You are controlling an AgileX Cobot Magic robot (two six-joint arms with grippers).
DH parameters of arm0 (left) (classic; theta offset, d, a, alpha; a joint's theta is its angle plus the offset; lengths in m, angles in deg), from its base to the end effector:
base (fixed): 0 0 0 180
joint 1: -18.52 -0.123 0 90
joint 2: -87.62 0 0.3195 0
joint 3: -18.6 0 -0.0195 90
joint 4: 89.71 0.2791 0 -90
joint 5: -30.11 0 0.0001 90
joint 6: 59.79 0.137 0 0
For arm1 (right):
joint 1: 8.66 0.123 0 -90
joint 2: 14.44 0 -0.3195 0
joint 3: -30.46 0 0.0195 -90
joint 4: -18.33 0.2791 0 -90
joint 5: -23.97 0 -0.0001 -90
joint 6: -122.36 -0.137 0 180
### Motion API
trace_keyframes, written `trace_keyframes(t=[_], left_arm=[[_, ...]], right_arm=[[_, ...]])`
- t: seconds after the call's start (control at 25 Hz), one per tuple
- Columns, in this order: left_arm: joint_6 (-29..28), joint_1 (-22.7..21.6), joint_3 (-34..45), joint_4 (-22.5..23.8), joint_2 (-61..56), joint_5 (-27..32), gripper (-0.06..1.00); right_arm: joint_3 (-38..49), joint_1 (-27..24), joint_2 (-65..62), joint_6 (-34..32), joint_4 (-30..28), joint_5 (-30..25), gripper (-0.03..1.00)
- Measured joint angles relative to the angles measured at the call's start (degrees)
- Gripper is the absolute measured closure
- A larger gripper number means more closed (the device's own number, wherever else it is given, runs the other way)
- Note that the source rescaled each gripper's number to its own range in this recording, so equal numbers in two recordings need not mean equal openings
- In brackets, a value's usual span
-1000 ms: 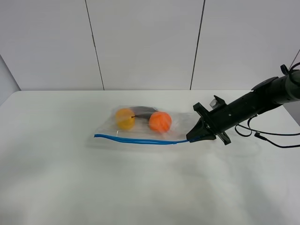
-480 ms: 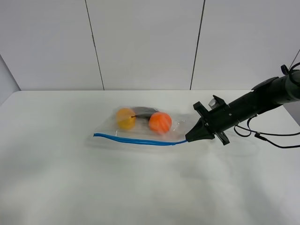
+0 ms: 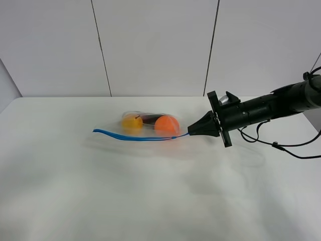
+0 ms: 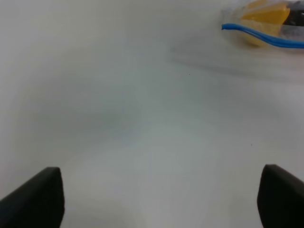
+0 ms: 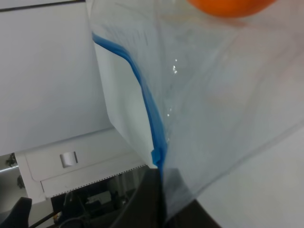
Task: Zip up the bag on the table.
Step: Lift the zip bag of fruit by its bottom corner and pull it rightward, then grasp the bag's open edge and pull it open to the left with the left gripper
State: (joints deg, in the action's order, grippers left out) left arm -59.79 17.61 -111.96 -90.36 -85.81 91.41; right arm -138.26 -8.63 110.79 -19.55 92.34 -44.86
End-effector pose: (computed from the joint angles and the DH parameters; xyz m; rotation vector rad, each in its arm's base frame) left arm 0.0248 -0.0010 0.2688 -0.0156 2.0473 -0.0037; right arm 0.3989 0.1231 0.1349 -0.1956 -2.6530 -1.6614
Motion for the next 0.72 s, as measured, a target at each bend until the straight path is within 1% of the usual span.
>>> trace_keyframes(t=[0.6, 0.72], left_arm=[[0.0, 0.0, 0.0, 0.0, 0.0, 0.0, 0.0], [0.0, 0.0, -1.06, 0.0, 1.79, -0.94, 0.0]], right_arm=[[0.0, 0.0, 0.0, 0.44, -0.67, 0.26, 0.97], [0.0, 0.0, 0.0, 0.44, -0.67, 0.33, 0.97]])
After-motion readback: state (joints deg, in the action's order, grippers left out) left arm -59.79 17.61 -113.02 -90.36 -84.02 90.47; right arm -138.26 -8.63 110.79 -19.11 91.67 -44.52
